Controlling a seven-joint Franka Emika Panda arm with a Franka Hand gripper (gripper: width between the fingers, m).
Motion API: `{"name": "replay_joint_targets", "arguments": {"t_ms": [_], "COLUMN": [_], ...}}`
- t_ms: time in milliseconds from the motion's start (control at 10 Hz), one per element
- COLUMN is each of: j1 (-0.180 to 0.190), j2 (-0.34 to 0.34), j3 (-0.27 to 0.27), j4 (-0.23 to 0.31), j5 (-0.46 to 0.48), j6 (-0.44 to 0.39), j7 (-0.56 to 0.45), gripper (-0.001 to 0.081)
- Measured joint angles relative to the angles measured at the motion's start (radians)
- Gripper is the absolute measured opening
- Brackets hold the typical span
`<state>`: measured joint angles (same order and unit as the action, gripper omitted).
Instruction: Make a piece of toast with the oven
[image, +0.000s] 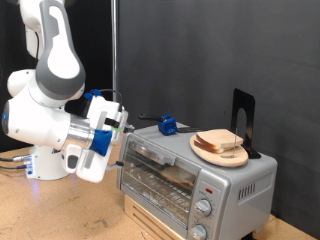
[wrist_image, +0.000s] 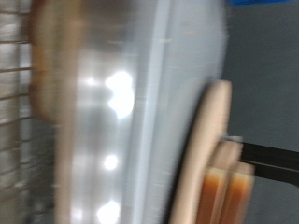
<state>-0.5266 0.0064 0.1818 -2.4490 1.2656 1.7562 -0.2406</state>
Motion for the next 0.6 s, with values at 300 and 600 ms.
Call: {"name": "replay_joint_targets", "arguments": {"t_ms": [300,600], "j1": [-0.004,0.008], "j2": [0.088,0.177], "j3": [0.002,0.023], "j4": [0.145,0.26], "j5": [0.006,0.138], "j6": [-0.028,0.125], "j7": [0.089,0.114], "gripper": [0.0809,0.0809]}}
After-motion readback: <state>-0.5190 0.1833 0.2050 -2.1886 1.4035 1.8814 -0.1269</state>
